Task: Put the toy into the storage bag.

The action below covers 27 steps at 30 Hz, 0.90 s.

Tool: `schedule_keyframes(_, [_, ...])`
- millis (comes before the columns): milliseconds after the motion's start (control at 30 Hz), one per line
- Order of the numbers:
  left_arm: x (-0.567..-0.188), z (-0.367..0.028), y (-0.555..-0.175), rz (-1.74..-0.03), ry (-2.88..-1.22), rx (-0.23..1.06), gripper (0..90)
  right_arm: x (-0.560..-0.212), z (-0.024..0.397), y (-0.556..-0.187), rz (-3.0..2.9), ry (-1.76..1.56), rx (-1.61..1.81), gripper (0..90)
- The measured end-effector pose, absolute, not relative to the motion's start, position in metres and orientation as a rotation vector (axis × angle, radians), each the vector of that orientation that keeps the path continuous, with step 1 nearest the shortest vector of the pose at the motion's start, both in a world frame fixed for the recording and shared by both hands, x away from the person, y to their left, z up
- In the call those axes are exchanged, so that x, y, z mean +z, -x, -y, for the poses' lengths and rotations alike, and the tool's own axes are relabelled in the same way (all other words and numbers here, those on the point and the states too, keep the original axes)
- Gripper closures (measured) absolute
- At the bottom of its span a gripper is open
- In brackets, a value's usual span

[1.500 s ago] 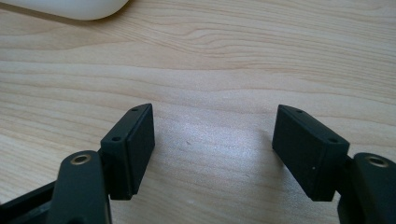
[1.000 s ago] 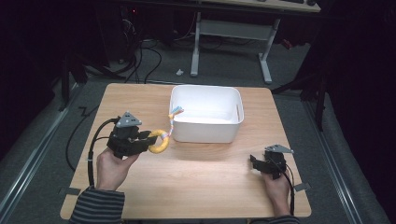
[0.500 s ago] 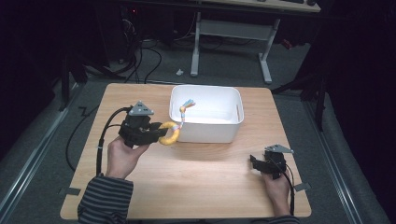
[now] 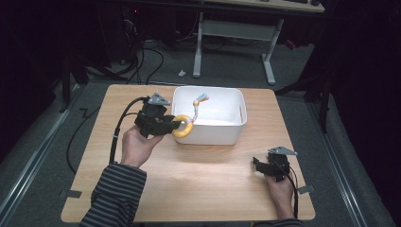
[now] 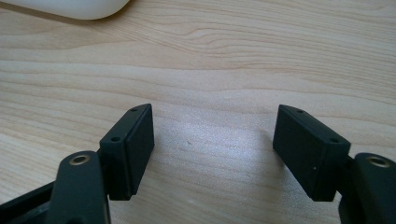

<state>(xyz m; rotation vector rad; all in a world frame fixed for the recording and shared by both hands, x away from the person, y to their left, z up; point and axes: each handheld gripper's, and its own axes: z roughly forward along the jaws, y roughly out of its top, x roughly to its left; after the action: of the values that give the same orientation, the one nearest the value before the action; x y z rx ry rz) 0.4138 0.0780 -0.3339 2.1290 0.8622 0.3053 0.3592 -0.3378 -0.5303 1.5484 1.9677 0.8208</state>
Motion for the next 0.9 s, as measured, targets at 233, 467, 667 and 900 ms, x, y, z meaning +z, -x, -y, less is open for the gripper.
schedule_keyframes(233, [-0.334,-0.071,-0.423,-0.863,-2.128,0.299,67.4,-0.53,0.338,-0.359,-1.968,-1.549,0.822,29.6])
schedule_keyframes(467, [-0.334,-0.061,-0.433,-0.861,-2.141,0.297,67.4,-0.53,0.338,-0.359,-1.968,-1.548,0.821,29.6])
schedule_keyframes(667, [-0.336,-0.055,-0.441,-0.869,-2.15,0.291,67.4,-0.53,0.338,-0.359,-1.968,-1.549,0.821,29.6])
schedule_keyframes(900, [-0.34,-0.046,-0.452,-0.883,-2.159,0.293,67.4,-0.53,0.338,-0.359,-1.969,-1.548,0.821,29.6])
